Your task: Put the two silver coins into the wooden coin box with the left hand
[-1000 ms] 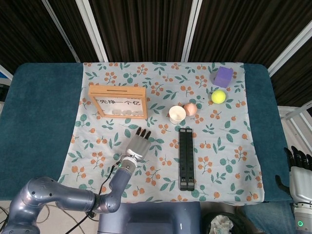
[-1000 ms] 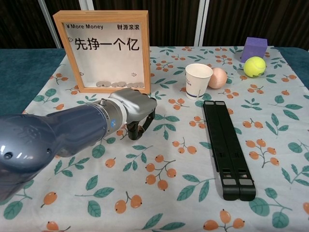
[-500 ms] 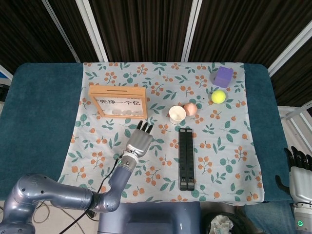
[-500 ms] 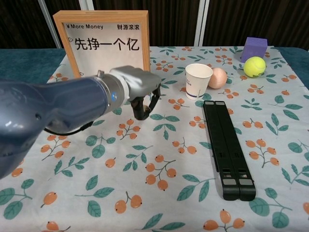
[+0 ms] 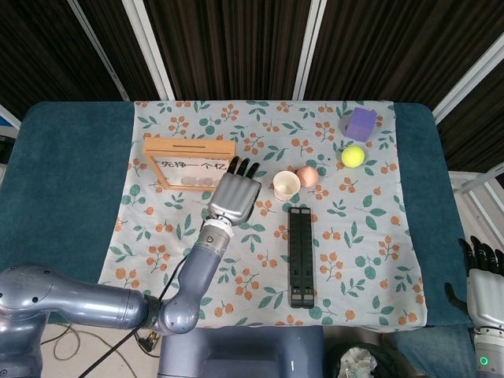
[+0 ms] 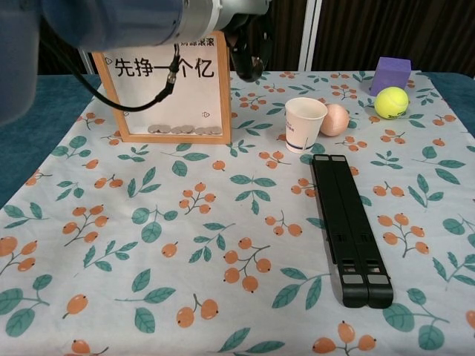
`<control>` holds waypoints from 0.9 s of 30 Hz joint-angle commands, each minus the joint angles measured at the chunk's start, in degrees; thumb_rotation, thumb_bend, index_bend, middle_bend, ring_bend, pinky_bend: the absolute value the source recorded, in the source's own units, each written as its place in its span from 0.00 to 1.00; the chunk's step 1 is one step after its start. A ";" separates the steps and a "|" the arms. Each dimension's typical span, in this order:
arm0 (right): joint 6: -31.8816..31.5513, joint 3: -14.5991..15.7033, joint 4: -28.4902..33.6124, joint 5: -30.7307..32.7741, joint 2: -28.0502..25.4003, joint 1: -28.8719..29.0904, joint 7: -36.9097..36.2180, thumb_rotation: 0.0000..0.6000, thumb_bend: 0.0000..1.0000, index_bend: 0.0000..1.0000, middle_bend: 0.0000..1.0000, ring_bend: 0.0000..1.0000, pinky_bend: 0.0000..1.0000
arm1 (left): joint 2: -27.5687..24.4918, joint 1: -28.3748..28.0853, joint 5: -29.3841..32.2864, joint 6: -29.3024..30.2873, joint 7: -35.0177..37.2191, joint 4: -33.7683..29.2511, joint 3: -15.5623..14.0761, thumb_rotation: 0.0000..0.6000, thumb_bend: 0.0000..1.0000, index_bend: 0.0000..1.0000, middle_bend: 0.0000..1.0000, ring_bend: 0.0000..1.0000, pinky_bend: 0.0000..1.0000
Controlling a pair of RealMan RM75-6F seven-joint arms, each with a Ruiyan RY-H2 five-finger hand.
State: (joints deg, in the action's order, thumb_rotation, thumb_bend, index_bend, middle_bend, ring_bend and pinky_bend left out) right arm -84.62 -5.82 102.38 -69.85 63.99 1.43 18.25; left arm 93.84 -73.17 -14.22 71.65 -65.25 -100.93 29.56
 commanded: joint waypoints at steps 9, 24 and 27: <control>-0.33 -0.17 -0.24 0.16 0.18 -0.03 0.20 1.00 0.41 0.10 0.05 0.03 0.00 | -9.18 -3.81 10.64 -3.62 1.06 1.94 10.08 1.00 0.60 0.70 0.10 0.00 0.00; -0.73 -0.49 -0.23 0.98 0.62 -0.09 0.85 1.00 0.41 0.10 0.05 0.03 0.00 | -20.05 2.46 11.22 -26.50 15.23 11.16 5.98 1.00 0.60 0.70 0.11 0.00 0.00; -0.71 -0.57 -0.28 1.14 0.72 -0.05 0.91 1.00 0.41 0.10 0.05 0.03 0.00 | -20.71 2.31 8.41 -27.46 15.94 12.80 3.51 1.00 0.60 0.70 0.11 0.00 0.00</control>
State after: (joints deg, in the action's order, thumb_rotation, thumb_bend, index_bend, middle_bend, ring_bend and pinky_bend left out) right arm -85.33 -6.40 102.09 -68.70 64.71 1.38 19.17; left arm 73.93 -71.07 -4.17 45.08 -50.15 -89.20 34.64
